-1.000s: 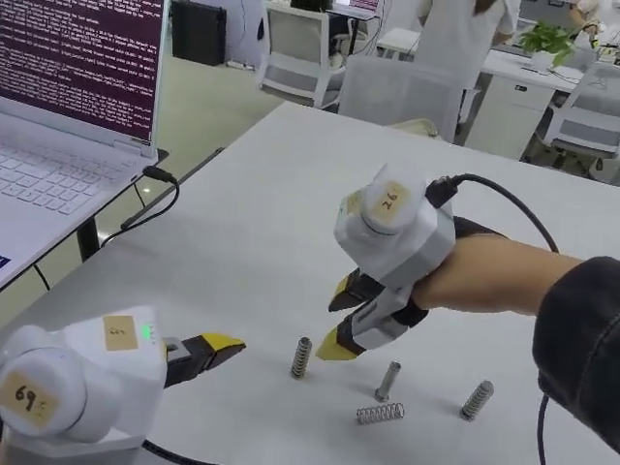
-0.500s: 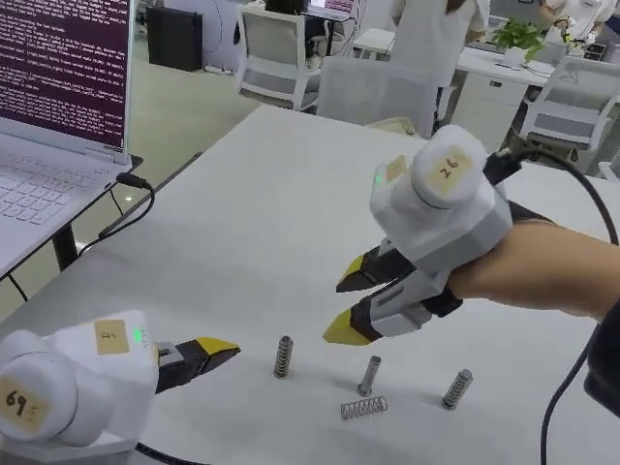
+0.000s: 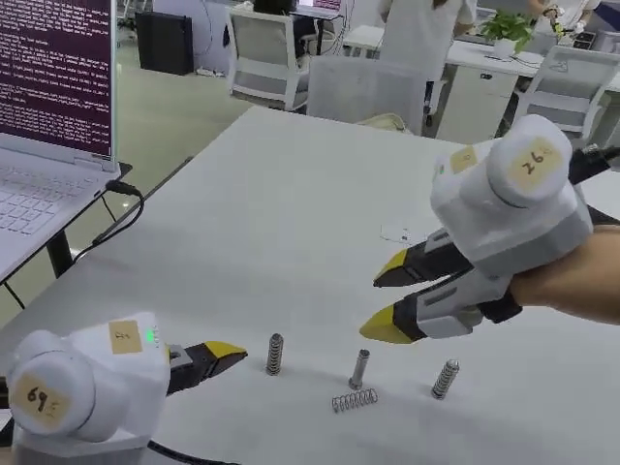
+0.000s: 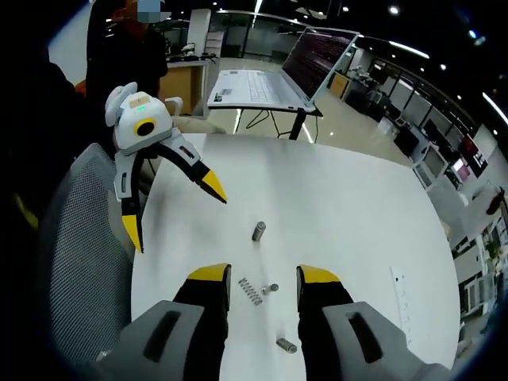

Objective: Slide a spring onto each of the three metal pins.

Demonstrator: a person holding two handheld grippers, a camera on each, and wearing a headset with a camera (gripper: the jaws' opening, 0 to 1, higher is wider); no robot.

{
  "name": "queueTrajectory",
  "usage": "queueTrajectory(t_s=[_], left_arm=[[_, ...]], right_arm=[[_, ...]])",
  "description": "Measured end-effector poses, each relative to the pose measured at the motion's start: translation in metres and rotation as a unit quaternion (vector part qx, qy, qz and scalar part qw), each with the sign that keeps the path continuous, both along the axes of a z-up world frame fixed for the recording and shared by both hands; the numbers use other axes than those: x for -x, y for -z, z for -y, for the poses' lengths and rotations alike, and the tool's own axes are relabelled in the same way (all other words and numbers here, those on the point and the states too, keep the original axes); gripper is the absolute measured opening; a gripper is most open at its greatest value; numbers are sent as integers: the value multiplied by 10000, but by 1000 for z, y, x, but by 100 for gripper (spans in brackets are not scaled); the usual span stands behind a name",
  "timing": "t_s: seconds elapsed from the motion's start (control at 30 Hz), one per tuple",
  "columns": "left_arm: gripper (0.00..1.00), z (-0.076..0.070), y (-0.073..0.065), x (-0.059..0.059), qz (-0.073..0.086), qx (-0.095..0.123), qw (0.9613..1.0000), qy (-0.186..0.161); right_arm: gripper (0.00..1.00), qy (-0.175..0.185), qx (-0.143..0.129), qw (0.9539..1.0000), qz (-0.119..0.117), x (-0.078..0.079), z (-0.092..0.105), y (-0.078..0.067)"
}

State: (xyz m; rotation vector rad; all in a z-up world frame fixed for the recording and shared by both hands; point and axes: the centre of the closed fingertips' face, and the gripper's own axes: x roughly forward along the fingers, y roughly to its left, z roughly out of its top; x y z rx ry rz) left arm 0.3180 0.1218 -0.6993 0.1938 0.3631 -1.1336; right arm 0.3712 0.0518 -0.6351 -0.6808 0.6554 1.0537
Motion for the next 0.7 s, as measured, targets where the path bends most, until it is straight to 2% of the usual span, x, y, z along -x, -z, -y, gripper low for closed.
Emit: queueTrajectory(t_s=[0.13,0.27,0.5,0.7], left_arm=[[80,4,-5,0,-23,87,10000,-9],[79,9,-8,2,-31,84,10000,-24],[79,10,-13,5,-96,-45,9999,-63],[79,16,-8,10,-211,-191,9996,-20]], right_arm=[[31,171,-25,9998,28,7,16,-3],[31,303,-39,9995,1,13,31,-2],[31,571,-271,9980,-51,20,52,1],[32,830,-487,9953,-129,28,72,10]])
